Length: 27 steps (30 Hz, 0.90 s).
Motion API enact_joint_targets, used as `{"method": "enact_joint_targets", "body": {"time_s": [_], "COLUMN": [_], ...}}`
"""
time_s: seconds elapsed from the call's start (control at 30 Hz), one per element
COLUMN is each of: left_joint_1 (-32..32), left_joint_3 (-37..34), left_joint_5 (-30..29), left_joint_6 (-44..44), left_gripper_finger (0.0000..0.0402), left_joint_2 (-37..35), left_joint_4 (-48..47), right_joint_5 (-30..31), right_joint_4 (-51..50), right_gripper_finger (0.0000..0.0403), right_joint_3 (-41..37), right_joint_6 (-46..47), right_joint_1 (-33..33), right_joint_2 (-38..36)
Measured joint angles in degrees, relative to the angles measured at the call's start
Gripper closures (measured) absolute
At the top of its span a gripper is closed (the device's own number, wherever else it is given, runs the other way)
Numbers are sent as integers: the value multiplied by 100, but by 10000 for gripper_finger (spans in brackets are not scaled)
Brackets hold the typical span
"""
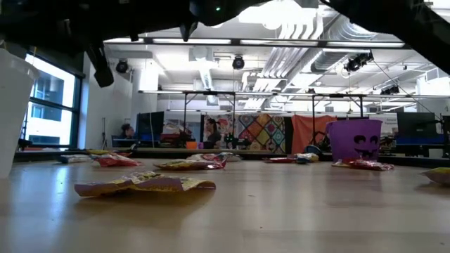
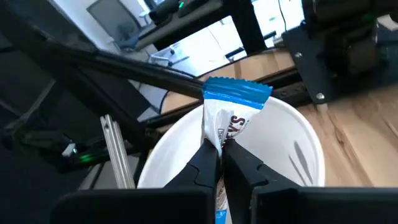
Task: Sort candy
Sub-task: Put the white chocolate bar into the white bin, then put the yellow candy into the purple bin
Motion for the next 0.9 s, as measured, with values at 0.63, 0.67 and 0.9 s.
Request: {"method": "enact_joint_targets", "body": {"time_s": [0.63,0.67,0.9], "left_joint_1": [7,7,7], "left_joint_3": [0,0,0], "left_joint_5": [1,-4,-98], "left_joint_6": [-37,-16,-46], "left_gripper_finger": [401,402,401], "left_joint_2": [42,42,42], "left_joint_4": [282,298,296], "right_joint_5": [-540,-513,79], "right_joint_4": [-1589,-1646,-2781], "right_gripper_finger": [252,265,391], "right_joint_3": [518,529,523], "right_joint_6": [-459,-560,-1317], "right_joint_1": [-266,-280,-248], "right_joint_2": [-312,-355,-696]}}
